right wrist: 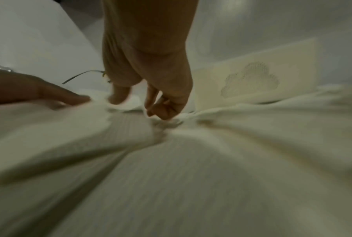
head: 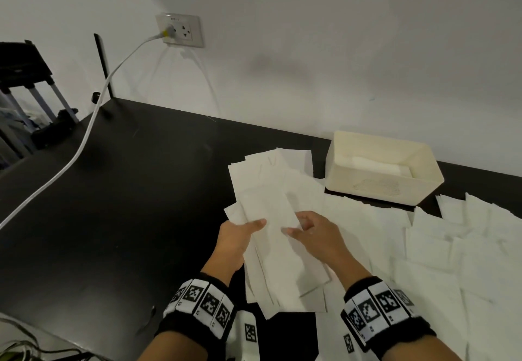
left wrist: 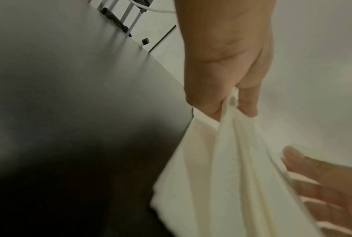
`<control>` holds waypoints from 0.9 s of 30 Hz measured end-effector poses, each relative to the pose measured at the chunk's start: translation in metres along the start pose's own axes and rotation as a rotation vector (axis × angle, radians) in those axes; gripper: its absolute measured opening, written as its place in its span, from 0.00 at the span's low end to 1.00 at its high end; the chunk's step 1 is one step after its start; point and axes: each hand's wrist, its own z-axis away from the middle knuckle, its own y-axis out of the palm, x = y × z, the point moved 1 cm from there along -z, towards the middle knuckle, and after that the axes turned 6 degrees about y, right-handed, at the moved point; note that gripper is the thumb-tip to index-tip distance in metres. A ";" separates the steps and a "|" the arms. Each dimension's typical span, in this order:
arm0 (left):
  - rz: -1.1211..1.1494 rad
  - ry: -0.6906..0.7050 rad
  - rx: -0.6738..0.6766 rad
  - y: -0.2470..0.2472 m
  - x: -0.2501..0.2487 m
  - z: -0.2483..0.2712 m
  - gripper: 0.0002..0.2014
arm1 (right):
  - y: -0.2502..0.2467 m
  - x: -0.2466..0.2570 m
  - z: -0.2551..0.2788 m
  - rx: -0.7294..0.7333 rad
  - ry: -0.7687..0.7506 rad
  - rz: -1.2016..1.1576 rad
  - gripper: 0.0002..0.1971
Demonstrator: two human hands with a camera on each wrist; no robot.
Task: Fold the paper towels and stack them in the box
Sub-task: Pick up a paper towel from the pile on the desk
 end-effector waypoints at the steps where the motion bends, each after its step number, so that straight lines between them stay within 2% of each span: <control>1: 0.056 0.027 0.056 0.001 -0.005 0.002 0.15 | -0.008 -0.002 0.001 0.018 0.016 -0.030 0.37; 3: 0.204 0.084 0.179 0.003 -0.016 0.006 0.15 | -0.023 -0.011 0.002 0.133 0.067 -0.147 0.51; 4: 0.280 0.100 0.232 0.004 -0.021 0.008 0.15 | -0.029 -0.016 0.003 0.194 0.078 -0.271 0.55; 5: 0.348 0.103 0.272 0.006 -0.025 0.008 0.15 | -0.033 -0.023 0.002 0.244 0.089 -0.419 0.53; 8: 0.474 0.098 0.377 0.015 -0.027 0.010 0.21 | -0.034 -0.025 0.012 0.317 0.088 -0.771 0.18; 9: 0.494 0.109 0.405 0.019 -0.026 0.010 0.23 | -0.032 -0.023 0.016 0.338 0.093 -0.852 0.14; 12: 0.542 0.135 0.481 0.029 -0.018 0.009 0.37 | -0.027 -0.019 0.021 0.387 0.047 -1.089 0.23; 13: 0.553 0.136 0.497 0.031 -0.017 0.009 0.40 | -0.027 -0.016 0.020 0.363 0.035 -1.065 0.19; 15: 0.548 0.131 0.514 0.030 -0.016 0.006 0.41 | -0.035 -0.015 0.015 0.206 0.044 -1.028 0.10; 16: 0.515 0.136 0.502 0.028 -0.017 0.004 0.39 | -0.042 -0.015 0.013 0.129 0.025 -1.013 0.11; 18: 0.328 0.203 0.416 0.017 -0.022 -0.001 0.27 | -0.061 -0.018 0.010 0.005 -0.064 -0.952 0.16; 20: 0.035 0.300 0.334 0.007 -0.028 -0.006 0.15 | -0.079 -0.024 0.008 -0.093 -0.148 -0.836 0.17; 23: -0.273 0.407 0.328 0.005 -0.026 -0.010 0.12 | -0.087 -0.037 0.002 -0.119 -0.185 -0.642 0.14; 25: -0.412 0.466 0.344 0.009 -0.020 -0.012 0.16 | -0.082 -0.044 0.000 -0.084 -0.193 -0.529 0.15; 27: -0.426 0.454 0.361 0.016 -0.014 -0.013 0.20 | -0.075 -0.050 -0.001 -0.056 -0.161 -0.524 0.17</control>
